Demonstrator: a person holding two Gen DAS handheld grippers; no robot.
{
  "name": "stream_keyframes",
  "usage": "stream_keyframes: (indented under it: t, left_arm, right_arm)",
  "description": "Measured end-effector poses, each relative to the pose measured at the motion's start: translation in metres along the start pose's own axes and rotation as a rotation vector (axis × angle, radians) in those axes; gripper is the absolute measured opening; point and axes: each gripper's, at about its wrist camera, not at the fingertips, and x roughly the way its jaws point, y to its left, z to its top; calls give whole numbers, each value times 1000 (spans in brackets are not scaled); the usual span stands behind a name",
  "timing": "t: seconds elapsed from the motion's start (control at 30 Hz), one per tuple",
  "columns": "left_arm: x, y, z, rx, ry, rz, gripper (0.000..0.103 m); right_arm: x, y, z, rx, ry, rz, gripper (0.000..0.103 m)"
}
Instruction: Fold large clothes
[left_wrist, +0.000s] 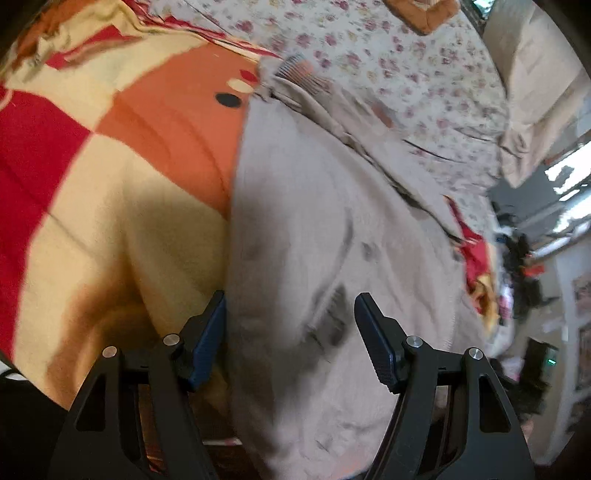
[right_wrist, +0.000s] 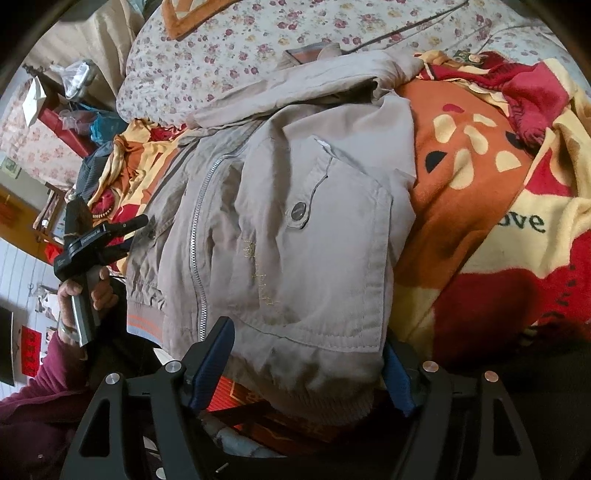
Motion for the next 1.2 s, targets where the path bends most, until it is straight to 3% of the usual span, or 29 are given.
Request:
stream_keyframes:
  t: [0.1, 0.3, 0.4, 0.53, 0.6, 0.73, 0.93, 0.97, 1.03, 1.07, 1.2]
  left_arm:
    - [4, -4, -13, -2, 77, -95, 69]
    - [0, -19, -49, 83, 170, -146, 69]
    - [-3, -22, -62, 122, 177, -104, 69]
    - [-1, -28, -63, 126, 176, -75, 69]
    - [-3, -27, -66, 135, 181, -76, 69]
    - [-3, -32, -68, 167, 168, -65, 69]
    - [7, -34, -70, 182, 192, -6, 68]
    - [6, -36, -71, 193, 189, -4, 64]
    - [2, -38, -71, 212, 177, 9, 33]
    - [-1, -39, -71, 221, 170, 18, 27]
    - [-28, -55, -63, 275, 106, -41, 18]
  right_arm:
    - [0, -3, 0, 7, 0, 11, 72]
    - [-6, -11, -2, 24, 3, 94, 73]
    - [-6, -8, -7, -6, 17, 167, 73]
    - [5, -7, -7, -2, 45, 160, 71]
    - [4, -3, -7, -13, 50, 157, 59]
    - [0, 15, -13, -113, 80, 215, 54]
    - [41, 19, -12, -97, 188, 114, 55]
    - [42, 23, -12, -120, 188, 98, 54]
    - [38, 31, -13, -157, 168, 104, 35]
    - [33, 36, -13, -185, 154, 121, 22]
    - [16, 45, -6, -220, 67, 188, 14]
